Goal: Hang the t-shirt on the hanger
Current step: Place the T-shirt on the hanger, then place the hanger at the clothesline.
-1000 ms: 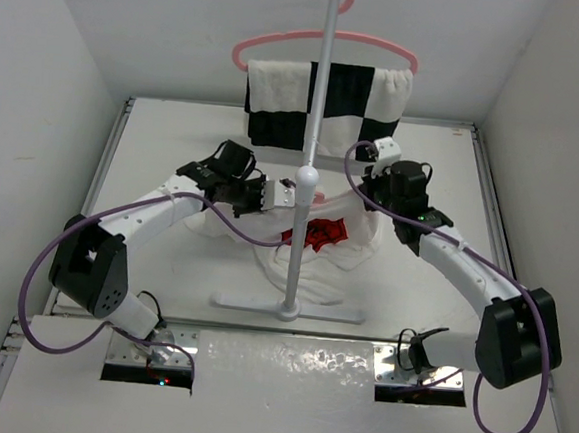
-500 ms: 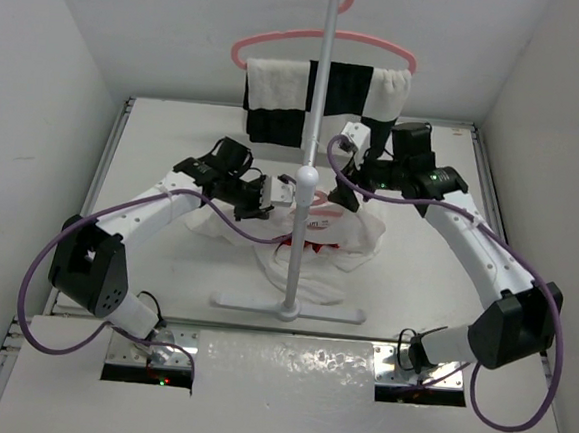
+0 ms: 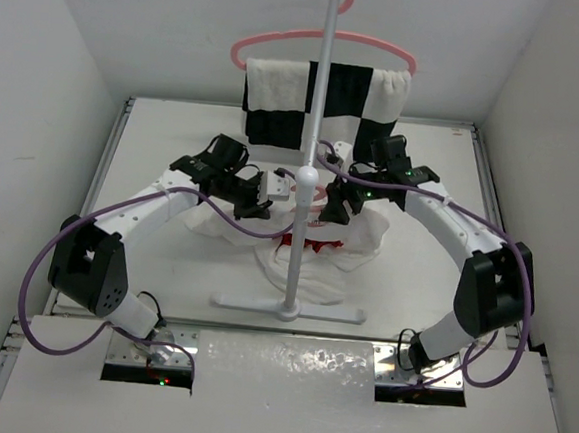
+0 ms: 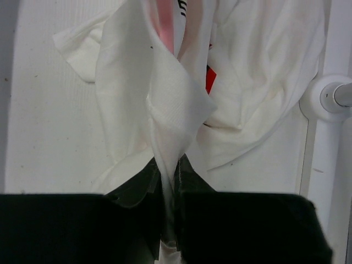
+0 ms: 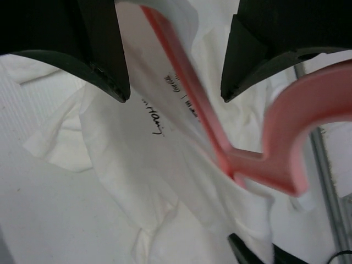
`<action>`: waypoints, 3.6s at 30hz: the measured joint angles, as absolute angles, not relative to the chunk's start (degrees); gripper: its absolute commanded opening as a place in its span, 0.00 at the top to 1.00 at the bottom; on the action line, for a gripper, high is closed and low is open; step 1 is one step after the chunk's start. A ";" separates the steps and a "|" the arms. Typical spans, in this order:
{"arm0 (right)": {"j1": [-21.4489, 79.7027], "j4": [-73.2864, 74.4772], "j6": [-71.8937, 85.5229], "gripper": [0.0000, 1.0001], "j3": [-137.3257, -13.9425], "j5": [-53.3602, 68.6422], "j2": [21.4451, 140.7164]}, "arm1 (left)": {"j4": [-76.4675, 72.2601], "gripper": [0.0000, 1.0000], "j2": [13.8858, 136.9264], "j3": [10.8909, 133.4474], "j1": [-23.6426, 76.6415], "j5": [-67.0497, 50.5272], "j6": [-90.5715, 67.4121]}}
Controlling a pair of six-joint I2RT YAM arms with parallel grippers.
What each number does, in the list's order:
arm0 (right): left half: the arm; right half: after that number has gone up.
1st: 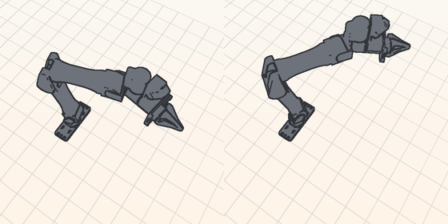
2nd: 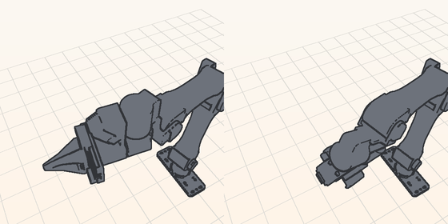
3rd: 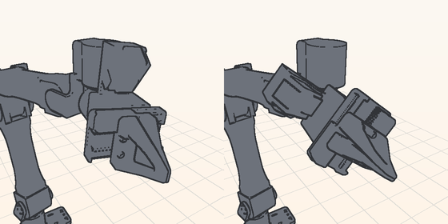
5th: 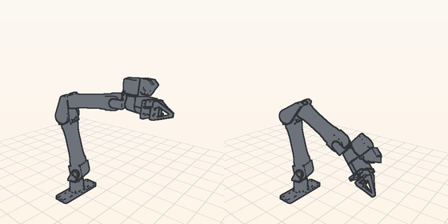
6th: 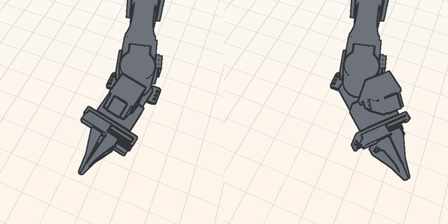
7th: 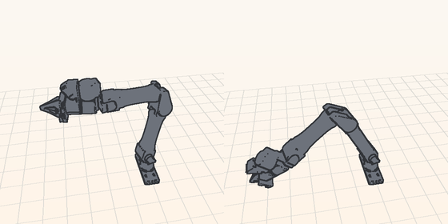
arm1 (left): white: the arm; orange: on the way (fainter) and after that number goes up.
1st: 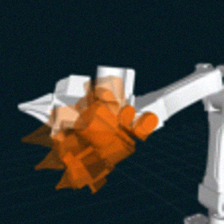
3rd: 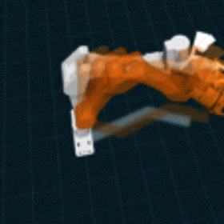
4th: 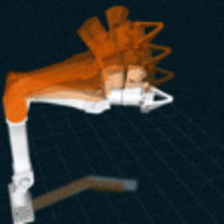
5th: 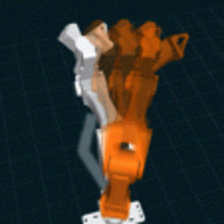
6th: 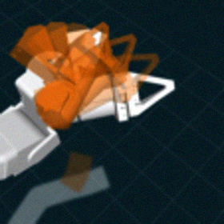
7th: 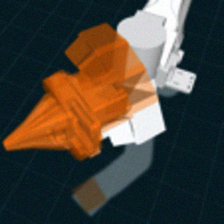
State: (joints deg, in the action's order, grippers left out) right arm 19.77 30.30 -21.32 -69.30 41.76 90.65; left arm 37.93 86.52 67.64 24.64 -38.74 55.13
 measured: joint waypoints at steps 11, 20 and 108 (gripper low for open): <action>20.80 18.81 -15.66 1.00 -64.75 39.66 90.76 | 35.66 1.00 86.52 68.55 22.17 -40.60 51.35; 20.62 20.93 -14.70 1.00 -63.88 43.55 86.74 | 30.63 0.43 86.19 71.57 16.95 -46.24 40.32; 10.22 38.19 -14.37 1.00 -116.62 46.76 95.92 | 31.97 0.42 56.25 56.40 -2.74 -45.91 38.26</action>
